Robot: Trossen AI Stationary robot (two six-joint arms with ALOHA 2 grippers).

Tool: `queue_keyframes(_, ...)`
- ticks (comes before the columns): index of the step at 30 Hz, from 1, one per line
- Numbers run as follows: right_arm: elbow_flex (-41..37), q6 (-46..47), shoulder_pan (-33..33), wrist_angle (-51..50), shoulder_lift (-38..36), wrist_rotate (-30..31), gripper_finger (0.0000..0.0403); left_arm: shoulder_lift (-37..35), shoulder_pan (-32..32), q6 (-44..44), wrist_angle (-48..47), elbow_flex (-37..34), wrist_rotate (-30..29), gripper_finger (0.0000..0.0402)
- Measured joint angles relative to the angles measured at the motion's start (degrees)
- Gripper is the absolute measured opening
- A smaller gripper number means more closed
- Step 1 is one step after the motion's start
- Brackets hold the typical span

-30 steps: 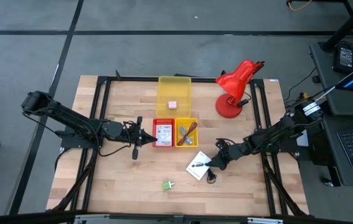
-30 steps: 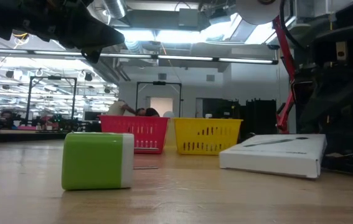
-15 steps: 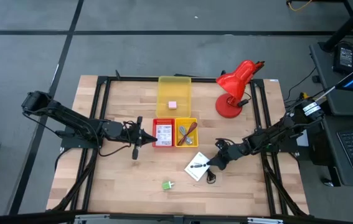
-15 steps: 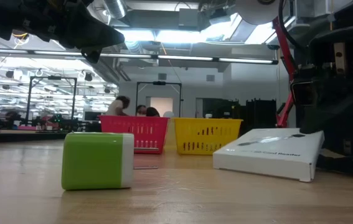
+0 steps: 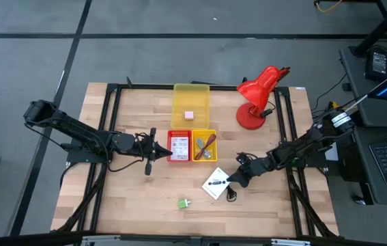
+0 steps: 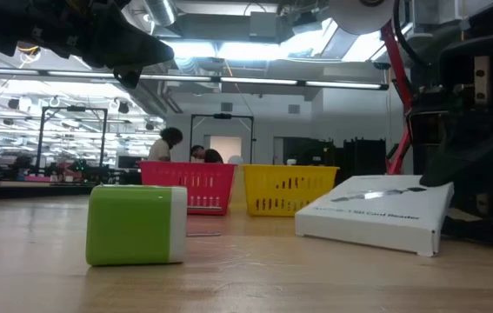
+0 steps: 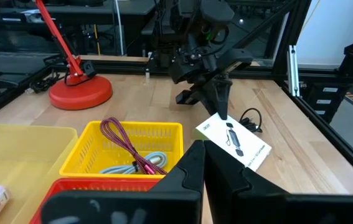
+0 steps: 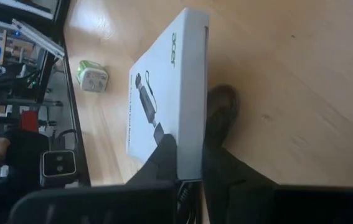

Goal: Pick and place items into bin
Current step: Put the card reader box into the red bin

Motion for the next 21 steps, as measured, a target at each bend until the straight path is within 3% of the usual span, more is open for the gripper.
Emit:
queue_keyframes(8, -0.2, -2.7, 0.0, 1.4, -1.5, 0.0, 0.0024, -0.2, 0.0, 1.2, 0.0, 0.0, 0.0, 0.0001)
queue_keyframes(21, -0.1, -11.6, 0.0, 2.0, -13.8, 3.2, 0.0023, -1.9, 0.0, 0.5, 0.0, 0.1, 0.4, 0.0001)
